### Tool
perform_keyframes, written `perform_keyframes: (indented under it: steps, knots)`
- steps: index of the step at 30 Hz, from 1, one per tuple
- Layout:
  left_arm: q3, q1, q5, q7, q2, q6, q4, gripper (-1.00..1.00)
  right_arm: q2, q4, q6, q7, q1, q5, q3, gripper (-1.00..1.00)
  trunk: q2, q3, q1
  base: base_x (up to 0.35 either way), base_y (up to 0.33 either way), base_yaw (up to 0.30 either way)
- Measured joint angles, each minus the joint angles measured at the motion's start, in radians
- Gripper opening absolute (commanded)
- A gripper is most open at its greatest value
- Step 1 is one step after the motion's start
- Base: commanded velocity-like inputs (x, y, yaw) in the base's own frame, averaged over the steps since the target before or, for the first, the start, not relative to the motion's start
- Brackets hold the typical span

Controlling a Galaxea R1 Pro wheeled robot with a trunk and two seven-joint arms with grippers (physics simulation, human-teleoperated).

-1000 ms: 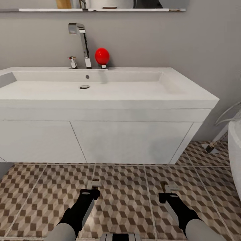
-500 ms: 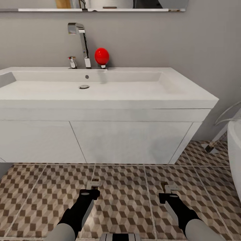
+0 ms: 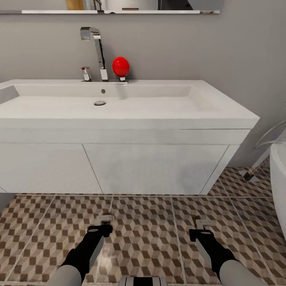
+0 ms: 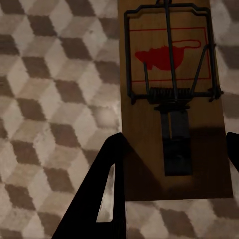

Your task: Take the four mousetraps from the cabinet in the bathroom and place them on the bathroom floor. Make sure all four end up on the same floor surface, and ensure that at least two of them are either under or directly next to the same bathroom sink.

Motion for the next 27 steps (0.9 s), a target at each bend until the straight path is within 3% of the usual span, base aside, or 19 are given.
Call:
perform_keyframes:
  steps: [17, 22, 27]
  knots:
    - [0.001, -0.001, 0.006, 0.004, 0.012, -0.020, -0.010, -1.00, 0.003, 0.013, -0.040, -0.006, 0.000, -0.008, -0.003, -1.00, 0.000, 0.000, 0.000, 0.000, 0.000, 0.000]
    - [0.001, 0.000, 0.006, 0.006, 0.010, -0.074, -0.012, -1.00, 0.042, 0.015, -0.049, -0.005, 0.000, -0.006, -0.002, -1.00, 0.000, 0.000, 0.000, -0.005, 0.000, 0.000]
    - [0.000, 0.000, 0.006, 0.008, 0.005, -0.079, -0.012, -1.00, 0.046, 0.017, -0.050, -0.005, 0.001, -0.006, -0.002, -1.00, 0.000, 0.000, 0.000, -0.013, 0.000, 0.000]
